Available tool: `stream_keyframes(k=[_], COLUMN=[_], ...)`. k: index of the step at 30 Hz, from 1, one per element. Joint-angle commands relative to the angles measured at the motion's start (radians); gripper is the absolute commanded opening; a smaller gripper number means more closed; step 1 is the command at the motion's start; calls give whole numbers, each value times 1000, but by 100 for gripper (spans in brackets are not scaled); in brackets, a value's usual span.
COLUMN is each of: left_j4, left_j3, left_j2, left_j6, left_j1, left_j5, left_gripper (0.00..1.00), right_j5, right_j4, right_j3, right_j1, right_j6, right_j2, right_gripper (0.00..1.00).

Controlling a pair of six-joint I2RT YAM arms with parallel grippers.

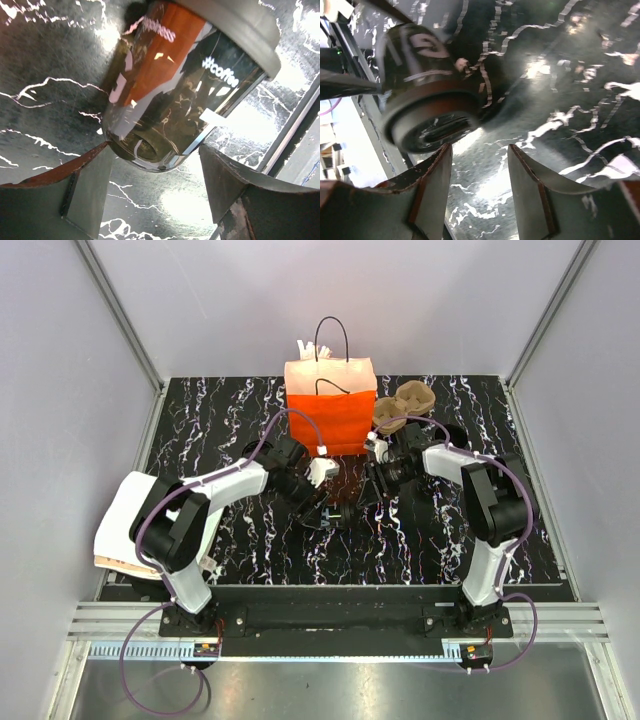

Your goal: Pack the takeout coffee

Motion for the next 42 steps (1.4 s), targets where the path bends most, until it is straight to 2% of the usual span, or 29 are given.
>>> stream_keyframes(k=[1,9,13,16,21,26,33,37,42], left_j4=[4,5,12,19,21,9,-21,-39,-45], left_j3=[55,66,63,67,96,144,207,224,218], left_j2=[-49,-29,-16,-6,9,26,56,60,38], left_j6=[23,12,-2,-12,-35,-54,-69,-69,-43], left_j1=[9,8,9,9,9,8,8,8,9], left_j5=[61,89,89,84,86,101,103,100,135], left_gripper=[72,72,72,72,72,73,72,73,73], right_j5=[-55,-120,-141,-117,15,95,46,38,129], right_j4=[59,118,135,129,61,35,7,-51,-39], right_j3=[44,21,-11,-21,-14,-39,-74,-79,-155], right_j1=[-16,-16,-16,-17,-19,-22,-22,-4,44], right_j6=[28,85,88,84,56,-10,-102,-209,-284], right_j2=[33,99,76,38,-60,-161,-142,-148,-266], right_gripper=[53,50,48,48,47,47,47,48,53])
